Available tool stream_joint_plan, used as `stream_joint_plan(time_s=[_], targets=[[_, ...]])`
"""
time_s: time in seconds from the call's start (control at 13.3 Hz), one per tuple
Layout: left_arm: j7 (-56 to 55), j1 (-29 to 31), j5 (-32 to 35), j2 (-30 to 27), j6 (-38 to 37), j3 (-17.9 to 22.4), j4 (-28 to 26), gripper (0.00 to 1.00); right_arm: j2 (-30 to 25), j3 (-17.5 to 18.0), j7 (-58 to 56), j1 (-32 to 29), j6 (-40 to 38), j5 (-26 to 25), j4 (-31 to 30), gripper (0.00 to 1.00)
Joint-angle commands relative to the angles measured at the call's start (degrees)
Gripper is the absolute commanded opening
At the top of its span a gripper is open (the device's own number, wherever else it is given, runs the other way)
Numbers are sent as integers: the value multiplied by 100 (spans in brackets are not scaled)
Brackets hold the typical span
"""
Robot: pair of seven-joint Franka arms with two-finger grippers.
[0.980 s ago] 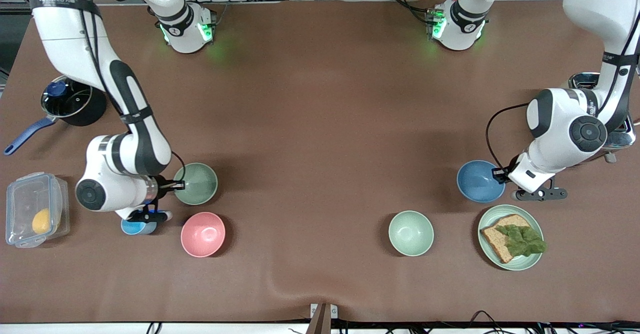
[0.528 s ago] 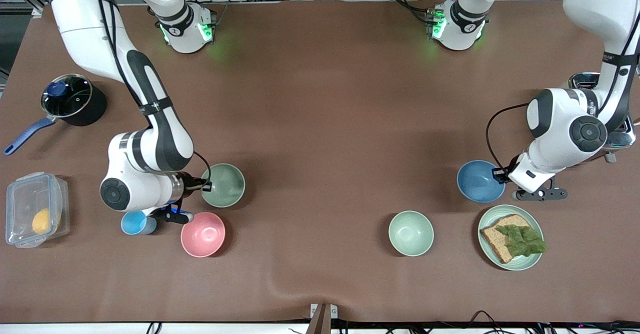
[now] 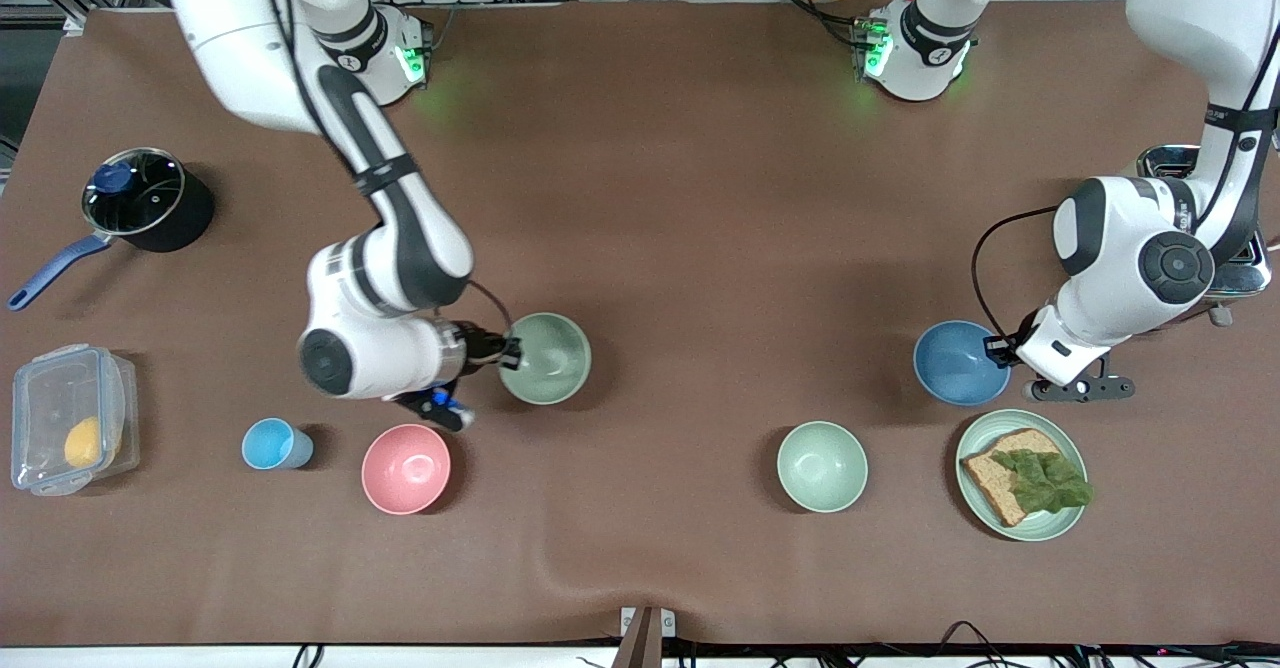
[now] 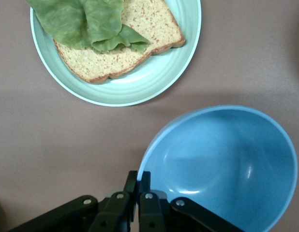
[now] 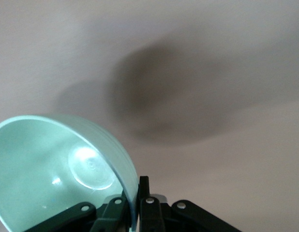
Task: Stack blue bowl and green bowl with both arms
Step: 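Slide the green bowl with the right gripper toward the table middle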
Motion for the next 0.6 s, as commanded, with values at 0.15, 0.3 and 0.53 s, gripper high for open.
stream_joint_plan(time_s=[0.15, 0.3, 0.53], targets=[[20, 41, 171, -85, -77, -43, -4, 0, 455, -51, 621, 1188, 1626, 133, 90, 0], [20, 41, 171, -85, -77, -43, -4, 0, 771, -51, 613, 1558, 2181, 133, 195, 0], [29, 41, 171, -85, -77, -43, -4, 0, 922, -51, 876, 1657, 2209, 124, 248, 9]])
